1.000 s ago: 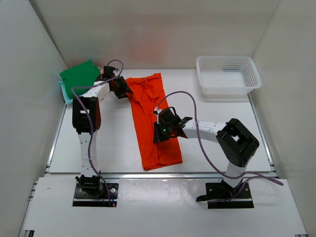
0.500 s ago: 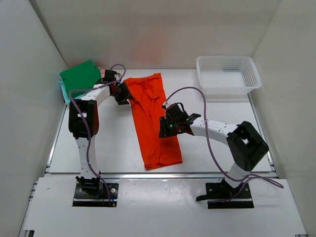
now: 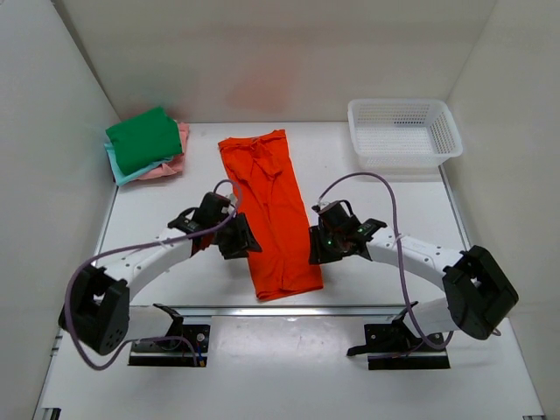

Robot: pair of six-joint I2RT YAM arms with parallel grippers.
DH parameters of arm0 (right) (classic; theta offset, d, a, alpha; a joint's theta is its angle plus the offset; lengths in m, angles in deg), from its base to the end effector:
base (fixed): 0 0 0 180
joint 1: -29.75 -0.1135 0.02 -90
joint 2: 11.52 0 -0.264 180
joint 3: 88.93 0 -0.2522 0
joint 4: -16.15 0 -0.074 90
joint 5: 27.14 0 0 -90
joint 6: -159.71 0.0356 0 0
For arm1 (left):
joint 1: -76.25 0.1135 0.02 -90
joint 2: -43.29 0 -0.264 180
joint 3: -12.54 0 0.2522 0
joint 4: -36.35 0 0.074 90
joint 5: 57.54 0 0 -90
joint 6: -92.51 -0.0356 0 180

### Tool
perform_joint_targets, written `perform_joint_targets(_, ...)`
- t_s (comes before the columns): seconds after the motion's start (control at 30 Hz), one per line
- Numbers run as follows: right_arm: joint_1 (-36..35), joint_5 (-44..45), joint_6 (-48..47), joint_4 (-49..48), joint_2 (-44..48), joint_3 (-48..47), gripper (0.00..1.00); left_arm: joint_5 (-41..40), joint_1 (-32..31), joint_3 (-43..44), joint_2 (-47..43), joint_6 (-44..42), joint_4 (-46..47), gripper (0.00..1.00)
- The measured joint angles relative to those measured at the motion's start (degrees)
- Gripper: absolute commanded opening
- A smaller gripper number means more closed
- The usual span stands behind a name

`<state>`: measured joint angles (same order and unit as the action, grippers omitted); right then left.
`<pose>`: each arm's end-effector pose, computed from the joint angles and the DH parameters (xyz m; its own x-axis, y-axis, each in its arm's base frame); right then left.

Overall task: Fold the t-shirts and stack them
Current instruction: Rotate the tshirt 90 degrees, then grab the bottom of the folded rectangular tshirt with both arms

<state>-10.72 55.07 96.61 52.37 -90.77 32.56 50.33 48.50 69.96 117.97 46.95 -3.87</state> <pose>0.1994 0.1764 0.1920 -0.8851 -0.1659 -0.4348 -0.3351 0.8756 0.3480 0.2154 -0.1256 0.2023 -0.9453 -0.2556 -0.2027 -0.1018 0.8214 -0.5611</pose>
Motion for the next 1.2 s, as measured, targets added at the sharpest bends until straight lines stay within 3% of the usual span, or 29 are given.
perform_joint_targets(0.2, 0.57, 1.6, 2.12, 2.73, 3.63, 3.63, 0.32, -4.2, -6.05, -7.76, -6.01, 7.54, -0.11, 0.59)
perform_joint_targets(0.7, -1.7, 0.02, 7.52, 1.01, 2.86, 7.91, 0.35, -6.86, -20.96, -11.02, 0.42, 18.53, 4.02, 0.61)
perform_joint_targets(0.77, -2.93, -0.52, 8.33, 0.17, 2.4, 8.48, 0.23, -6.95, -22.12, -12.11, 0.04, 19.8, 4.72, 0.61)
perform_joint_targets(0.83, -4.11, -1.31, 9.42, -0.81, 2.27, 9.31, 0.05, -6.93, -22.88, -13.51, -1.36, 21.03, 5.46, 0.56)
perform_joint_targets(0.87, -4.59, -1.55, 9.9, -1.4, 2.27, 9.77, 0.0, -6.95, -23.12, -14.36, -2.12, 21.4, 5.77, 0.51)
perform_joint_targets(0.93, -5.16, -2.71, 11.43, -2.78, 2.47, 10.93, 0.0, -6.93, -23.21, -15.52, -2.69, 22.05, 6.16, 0.26)
perform_joint_targets(1.0, -5.66, -3.3, 12.87, -4.31, 3.48, 12.22, 0.01, -7.17, -23.12, -16.33, -2.4, 21.81, 6.29, 0.13)
perform_joint_targets(1.2, -8.28, -4.44, 15.41, -5.88, 4.72, 13.92, 0.0, -6.45, -19.61, -16.76, -3.28, 19.63, 5.11, 0.13)
